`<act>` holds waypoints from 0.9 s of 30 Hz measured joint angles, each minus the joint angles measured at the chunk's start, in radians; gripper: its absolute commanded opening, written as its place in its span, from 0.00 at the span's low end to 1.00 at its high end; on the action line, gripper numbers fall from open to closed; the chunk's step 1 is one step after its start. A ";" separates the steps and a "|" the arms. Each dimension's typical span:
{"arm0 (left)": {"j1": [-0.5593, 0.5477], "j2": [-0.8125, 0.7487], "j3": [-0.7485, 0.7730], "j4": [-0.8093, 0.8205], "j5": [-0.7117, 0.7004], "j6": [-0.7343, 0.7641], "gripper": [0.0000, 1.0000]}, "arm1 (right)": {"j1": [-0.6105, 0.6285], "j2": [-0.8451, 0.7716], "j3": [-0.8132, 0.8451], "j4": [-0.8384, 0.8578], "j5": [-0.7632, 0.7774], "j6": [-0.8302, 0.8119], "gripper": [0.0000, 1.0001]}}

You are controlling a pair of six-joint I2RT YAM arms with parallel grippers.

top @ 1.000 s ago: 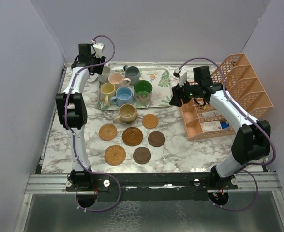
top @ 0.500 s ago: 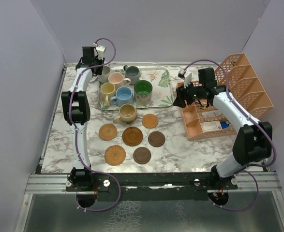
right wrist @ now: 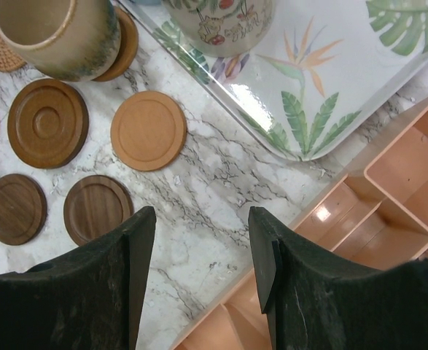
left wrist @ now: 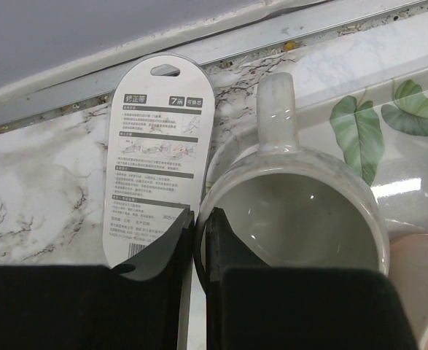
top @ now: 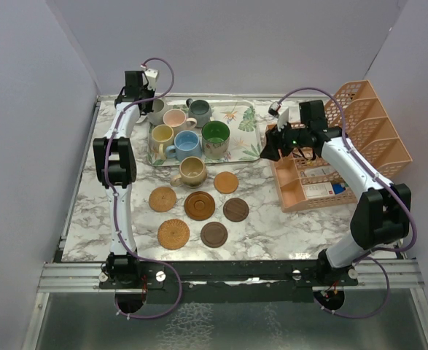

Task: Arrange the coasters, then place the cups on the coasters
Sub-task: Pick up the cup from the tray.

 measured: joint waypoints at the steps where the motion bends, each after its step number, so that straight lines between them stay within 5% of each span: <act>1: 0.000 0.000 0.000 0.002 -0.008 0.000 0.00 | 0.000 0.002 0.010 -0.001 -0.005 -0.001 0.55; 8: -0.006 -0.084 -0.076 0.011 -0.103 -0.006 0.00 | 0.000 0.017 0.093 0.032 -0.035 0.026 0.55; 17: -0.027 -0.417 -0.218 0.035 -0.195 -0.098 0.00 | 0.019 0.084 0.233 0.163 -0.037 0.161 0.55; 27: -0.284 -0.703 -0.440 0.131 -0.317 -0.241 0.00 | 0.119 0.156 0.442 0.202 0.018 0.270 0.58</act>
